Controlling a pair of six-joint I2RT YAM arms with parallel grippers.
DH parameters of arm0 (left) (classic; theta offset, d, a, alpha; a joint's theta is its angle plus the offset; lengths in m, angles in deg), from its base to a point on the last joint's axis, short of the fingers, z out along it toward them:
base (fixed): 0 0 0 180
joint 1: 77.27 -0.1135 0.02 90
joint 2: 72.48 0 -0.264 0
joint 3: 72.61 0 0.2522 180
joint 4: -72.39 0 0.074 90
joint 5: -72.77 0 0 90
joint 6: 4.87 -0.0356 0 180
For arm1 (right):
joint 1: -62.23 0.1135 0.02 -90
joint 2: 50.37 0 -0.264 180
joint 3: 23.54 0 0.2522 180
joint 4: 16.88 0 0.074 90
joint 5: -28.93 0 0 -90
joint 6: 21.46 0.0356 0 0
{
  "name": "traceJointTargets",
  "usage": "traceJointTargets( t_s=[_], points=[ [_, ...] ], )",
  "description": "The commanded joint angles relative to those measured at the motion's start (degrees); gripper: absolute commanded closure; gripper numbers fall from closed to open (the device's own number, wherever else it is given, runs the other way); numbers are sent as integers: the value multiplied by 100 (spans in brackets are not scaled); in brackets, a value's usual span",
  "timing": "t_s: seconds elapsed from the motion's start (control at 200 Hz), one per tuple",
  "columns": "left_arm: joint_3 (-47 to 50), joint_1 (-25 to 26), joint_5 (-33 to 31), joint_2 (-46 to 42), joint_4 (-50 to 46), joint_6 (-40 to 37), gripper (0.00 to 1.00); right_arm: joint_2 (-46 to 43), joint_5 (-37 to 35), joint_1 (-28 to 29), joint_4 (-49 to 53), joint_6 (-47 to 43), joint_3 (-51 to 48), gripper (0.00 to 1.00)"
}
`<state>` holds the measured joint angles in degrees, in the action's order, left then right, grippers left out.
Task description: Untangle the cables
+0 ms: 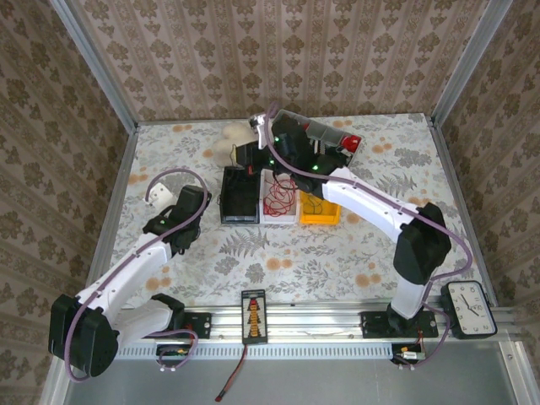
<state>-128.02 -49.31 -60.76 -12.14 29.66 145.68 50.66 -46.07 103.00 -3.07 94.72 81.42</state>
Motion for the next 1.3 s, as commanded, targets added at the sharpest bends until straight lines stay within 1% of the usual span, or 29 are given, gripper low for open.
traceJointTargets(
  t_s=[0.0, 0.15, 0.225, 0.345, 0.405, 0.56, 0.735, 0.93, 1.02, 1.05, 1.08, 1.155, 1.185, 1.235, 1.295],
  points=[
    [74, -60, -58, -66, -170, 167, 0, -322, 287, 18, -308, 46, 298, 96],
    [87, -65, -42, -66, -179, 185, 0, -407, 241, 18, -307, -64, 504, 97],
    [87, -66, -42, -66, -179, 194, 0, -417, 327, 13, -303, -167, 585, 96],
    [90, -68, -55, -58, -178, 176, 0, -444, 381, 4, -424, -154, 621, 97],
    [95, -63, -57, -57, -179, 176, 0, -399, 345, 3, -308, -112, 717, 96],
    [104, -63, -33, -66, -170, 185, 0, -179, -148, 4, 163, -146, 831, 96],
    [105, -87, -7, -94, -144, 151, 0, 499, -617, -2, 898, -364, 1048, 95],
    [69, -123, -2, -151, -168, 102, 0, 1328, -1264, 8, 1409, -561, 1199, 95],
    [60, -141, 0, -179, -162, 35, 0, 1639, -1432, 18, 1624, -665, 1294, 94],
    [52, -144, -1, -180, -161, 6, 0, 1732, -1438, 18, 1718, -669, 1341, 92],
    [53, -143, -6, -180, -162, -16, 0, 1828, -1400, 16, 1829, -700, 1412, 88],
    [43, -145, 11, -180, -145, -67, 0, 2040, -1355, 11, 2206, -735, 1651, 69],
    [43, -143, 20, -180, -135, -78, 0, 2073, -1353, 14, 2303, -736, 1721, 64],
    [43, -146, 29, -172, -113, -100, 0, 2074, -1376, 20, 2341, -745, 1720, 59],
    [44, -145, 46, -163, -95, -112, 0, 1989, -1452, 23, 2304, -751, 1649, 57]
  ],
)
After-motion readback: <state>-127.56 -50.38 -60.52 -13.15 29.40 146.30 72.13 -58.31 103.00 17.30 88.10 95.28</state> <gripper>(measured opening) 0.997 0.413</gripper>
